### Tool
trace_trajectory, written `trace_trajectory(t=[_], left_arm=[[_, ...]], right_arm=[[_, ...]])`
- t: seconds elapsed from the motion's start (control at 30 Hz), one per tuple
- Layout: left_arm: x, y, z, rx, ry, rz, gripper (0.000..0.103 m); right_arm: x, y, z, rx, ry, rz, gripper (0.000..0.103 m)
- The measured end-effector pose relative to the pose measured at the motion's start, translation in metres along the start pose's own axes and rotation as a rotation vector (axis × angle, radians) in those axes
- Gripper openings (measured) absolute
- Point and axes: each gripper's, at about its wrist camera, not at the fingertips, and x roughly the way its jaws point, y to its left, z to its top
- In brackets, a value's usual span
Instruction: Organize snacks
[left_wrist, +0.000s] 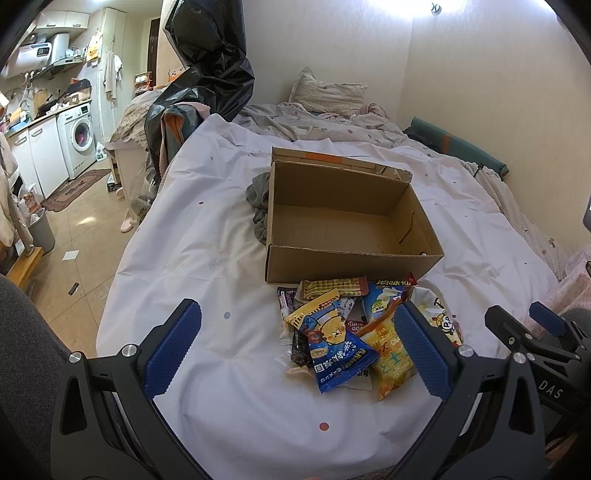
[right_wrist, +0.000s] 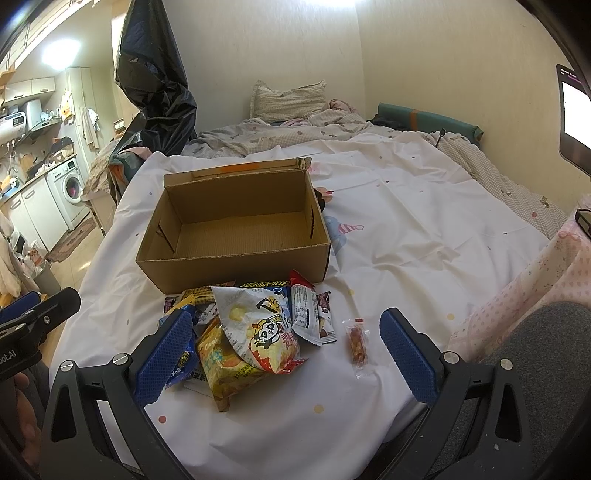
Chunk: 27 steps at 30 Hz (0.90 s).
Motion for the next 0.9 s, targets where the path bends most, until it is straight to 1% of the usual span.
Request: trace_trajectory(t=[0.6, 0.67, 0.77, 0.9], left_arm=[[0.001, 0.004, -0.001, 0.000, 0.014, 0.013, 0.103], [0.002, 0.004, 0.001, 0.005, 0.028, 0.010, 0.103], [0.003, 0.004, 0.011, 0.019, 0.043, 0.029, 0.103], [0.006, 0.008, 0.021, 0.005, 0.072, 0.043, 0.103]], right_arm=[[0.000, 0.000, 0.000, 0.010, 0.003, 0.005, 0.103], [0.000, -0.002, 0.003, 0.025, 0.014, 0.008, 0.103], [0.001, -0.007, 0.014, 0.061, 0.049, 0.052, 0.103], [0.004, -0.020, 0.028, 0.094, 0.085, 0.076, 0.103]])
